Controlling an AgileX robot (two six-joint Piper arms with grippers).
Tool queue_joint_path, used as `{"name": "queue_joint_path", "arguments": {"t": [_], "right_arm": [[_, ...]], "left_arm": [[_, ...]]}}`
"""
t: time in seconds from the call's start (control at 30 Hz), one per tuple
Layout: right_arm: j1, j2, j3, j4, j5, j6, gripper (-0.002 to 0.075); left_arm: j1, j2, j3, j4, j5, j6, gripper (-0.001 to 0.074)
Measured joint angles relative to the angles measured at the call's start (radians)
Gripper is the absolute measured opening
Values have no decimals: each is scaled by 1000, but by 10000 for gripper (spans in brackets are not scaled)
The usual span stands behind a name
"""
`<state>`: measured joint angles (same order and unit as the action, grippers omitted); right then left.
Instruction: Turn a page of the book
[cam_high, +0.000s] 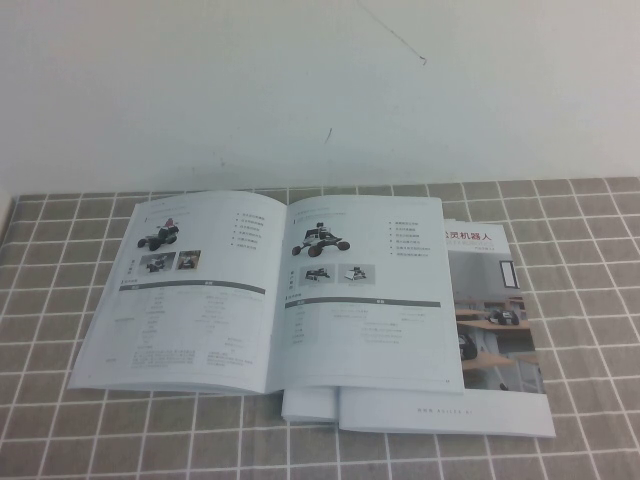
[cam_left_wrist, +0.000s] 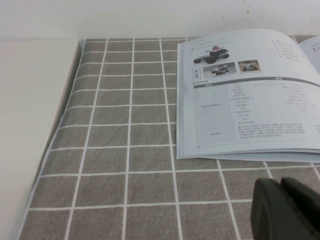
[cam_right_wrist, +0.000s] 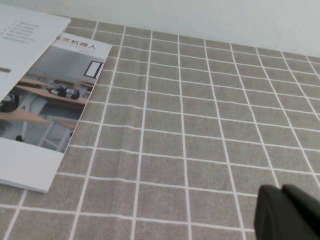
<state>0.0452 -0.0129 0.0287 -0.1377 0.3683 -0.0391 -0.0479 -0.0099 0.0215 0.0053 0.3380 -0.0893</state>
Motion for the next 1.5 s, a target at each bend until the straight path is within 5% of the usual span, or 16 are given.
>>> {"name": "queue_joint_path", "arguments": {"t": [1.5], "right_arm": [[0,0,0,0,0,0,-2]], "left_arm": [[0,0,0,25,0,0,-3]]}}
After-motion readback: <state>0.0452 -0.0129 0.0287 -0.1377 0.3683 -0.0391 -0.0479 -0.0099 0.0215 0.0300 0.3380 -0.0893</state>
